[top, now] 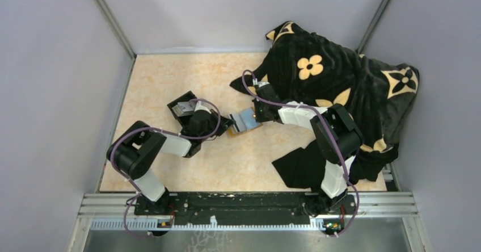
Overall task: Put the credit cards into the card holder
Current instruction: Insert the credit card into the card holder.
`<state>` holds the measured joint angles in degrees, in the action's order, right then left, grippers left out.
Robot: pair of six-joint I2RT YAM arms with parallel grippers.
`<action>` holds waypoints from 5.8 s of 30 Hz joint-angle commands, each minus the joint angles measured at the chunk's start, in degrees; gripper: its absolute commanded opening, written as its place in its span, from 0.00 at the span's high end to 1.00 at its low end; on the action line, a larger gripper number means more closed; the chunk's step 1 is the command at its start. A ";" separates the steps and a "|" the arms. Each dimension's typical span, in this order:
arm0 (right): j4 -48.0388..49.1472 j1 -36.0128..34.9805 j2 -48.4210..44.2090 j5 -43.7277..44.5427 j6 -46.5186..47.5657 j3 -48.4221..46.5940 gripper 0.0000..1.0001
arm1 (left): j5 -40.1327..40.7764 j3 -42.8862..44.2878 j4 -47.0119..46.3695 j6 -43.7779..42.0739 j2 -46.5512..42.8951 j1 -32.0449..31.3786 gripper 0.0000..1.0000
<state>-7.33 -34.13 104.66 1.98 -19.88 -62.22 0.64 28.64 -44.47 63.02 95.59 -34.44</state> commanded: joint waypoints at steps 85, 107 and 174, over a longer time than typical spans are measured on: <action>-0.84 -0.59 2.13 1.06 0.65 -0.28 0.99 | 28.52 -0.43 -1.22 6.45 5.99 -11.50 1.00; -1.38 -0.59 2.62 1.27 0.89 -0.74 0.99 | 24.30 0.33 -8.49 10.81 11.31 -14.14 1.00; -3.17 -0.49 2.83 1.83 0.37 -0.52 0.99 | 27.48 3.00 -11.50 15.73 14.85 -17.85 1.00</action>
<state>-6.55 -34.11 105.41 3.57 -19.55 -62.37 29.39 30.83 -58.24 81.12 109.95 -50.68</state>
